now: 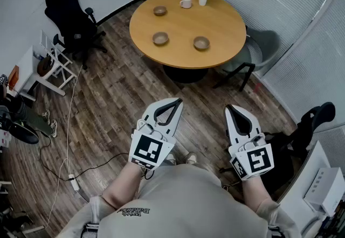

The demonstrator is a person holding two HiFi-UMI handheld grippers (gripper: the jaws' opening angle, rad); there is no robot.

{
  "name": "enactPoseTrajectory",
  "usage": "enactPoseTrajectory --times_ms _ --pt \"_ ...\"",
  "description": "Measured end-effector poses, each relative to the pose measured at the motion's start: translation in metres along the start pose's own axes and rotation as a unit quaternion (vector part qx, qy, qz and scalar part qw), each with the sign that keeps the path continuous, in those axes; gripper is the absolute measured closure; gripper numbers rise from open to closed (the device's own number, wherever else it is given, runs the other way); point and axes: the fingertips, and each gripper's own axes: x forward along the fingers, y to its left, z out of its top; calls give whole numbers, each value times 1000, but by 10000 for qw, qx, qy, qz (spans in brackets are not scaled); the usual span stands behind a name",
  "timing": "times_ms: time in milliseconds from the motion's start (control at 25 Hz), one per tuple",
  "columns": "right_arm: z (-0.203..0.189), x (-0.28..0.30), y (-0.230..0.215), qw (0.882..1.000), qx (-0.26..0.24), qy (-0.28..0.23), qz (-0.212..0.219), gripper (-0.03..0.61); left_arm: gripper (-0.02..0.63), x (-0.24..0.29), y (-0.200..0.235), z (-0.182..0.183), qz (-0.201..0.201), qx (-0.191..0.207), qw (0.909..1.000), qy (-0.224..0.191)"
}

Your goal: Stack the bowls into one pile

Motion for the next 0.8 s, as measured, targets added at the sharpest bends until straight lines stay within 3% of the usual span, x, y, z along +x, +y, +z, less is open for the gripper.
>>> enactPoseTrajectory --times_ms 800 --pt "-12 0 -14 9999 39 111 64 545 595 9 -2 -5 141 -95 9998 128"
